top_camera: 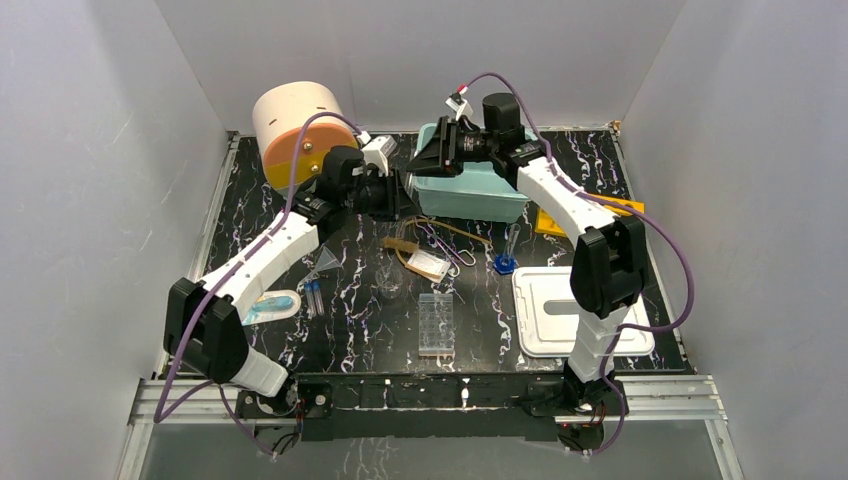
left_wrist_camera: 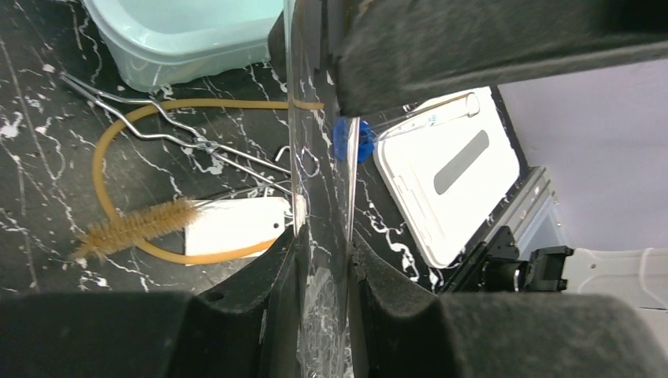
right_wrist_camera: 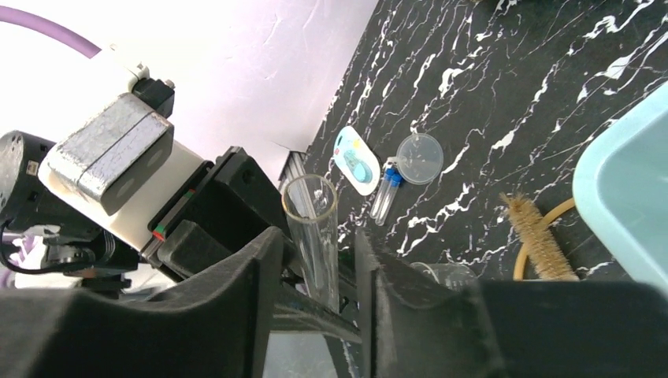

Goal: Organize the chemistry lab equipment

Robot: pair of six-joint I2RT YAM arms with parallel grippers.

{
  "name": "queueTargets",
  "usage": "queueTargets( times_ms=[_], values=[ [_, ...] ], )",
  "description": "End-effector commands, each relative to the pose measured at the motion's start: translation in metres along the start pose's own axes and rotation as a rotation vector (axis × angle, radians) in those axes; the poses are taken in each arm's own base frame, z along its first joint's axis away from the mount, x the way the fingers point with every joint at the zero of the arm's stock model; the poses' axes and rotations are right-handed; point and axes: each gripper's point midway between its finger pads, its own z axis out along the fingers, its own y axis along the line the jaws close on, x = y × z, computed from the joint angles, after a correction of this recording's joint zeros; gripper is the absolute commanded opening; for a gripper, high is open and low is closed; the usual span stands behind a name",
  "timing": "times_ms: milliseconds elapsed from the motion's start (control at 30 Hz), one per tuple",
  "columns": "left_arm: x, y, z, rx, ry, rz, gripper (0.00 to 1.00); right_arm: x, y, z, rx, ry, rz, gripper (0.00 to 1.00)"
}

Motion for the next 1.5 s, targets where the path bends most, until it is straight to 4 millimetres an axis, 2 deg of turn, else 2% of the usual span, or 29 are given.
queueTargets(
  times_ms=[0, 100, 267, 367, 533, 767, 1033, 1200, 1367, 1467],
  values=[
    [-0.020, -0.008, -0.017, 0.020, -0.096, 0.145, 0.09, -0.016, 0.042, -0.023, -0.046, -0.024, -0.127, 0.56],
    [-0.016, -0.006, -0.017, 0.026, -0.071, 0.194, 0.08, -0.018, 0.044, -0.030, -0.041, -0.017, -0.122, 0.68],
    [-0.013, -0.012, -0.017, 0.074, -0.040, 0.277, 0.09, -0.019, 0.041, -0.032, -0.012, 0.016, -0.095, 0.72],
    [-0.015, -0.013, -0.017, 0.083, -0.026, 0.312, 0.09, -0.018, 0.033, -0.030, 0.028, 0.043, -0.081, 0.69],
    [-0.018, -0.016, -0.015, 0.096, -0.017, 0.335, 0.09, -0.011, 0.035, -0.030, 0.016, 0.077, -0.074, 0.65],
    [-0.014, -0.023, -0.013, 0.148, -0.001, 0.338, 0.10, -0.008, 0.022, -0.025, 0.066, 0.055, -0.053, 0.60],
    [-0.009, -0.016, -0.015, 0.128, 0.056, 0.393, 0.10, -0.003, 0.023, -0.023, 0.048, 0.089, -0.035, 0.41],
    [-0.010, -0.014, -0.014, 0.118, 0.062, 0.400, 0.10, 0.005, 0.025, -0.026, 0.038, 0.124, 0.015, 0.32],
    [-0.009, -0.013, -0.013, 0.115, 0.068, 0.390, 0.10, 0.006, 0.027, -0.026, 0.042, 0.113, 0.028, 0.32],
    [-0.009, -0.012, -0.013, 0.109, 0.068, 0.390, 0.10, 0.004, 0.029, -0.026, 0.037, 0.109, 0.023, 0.43]
  ],
)
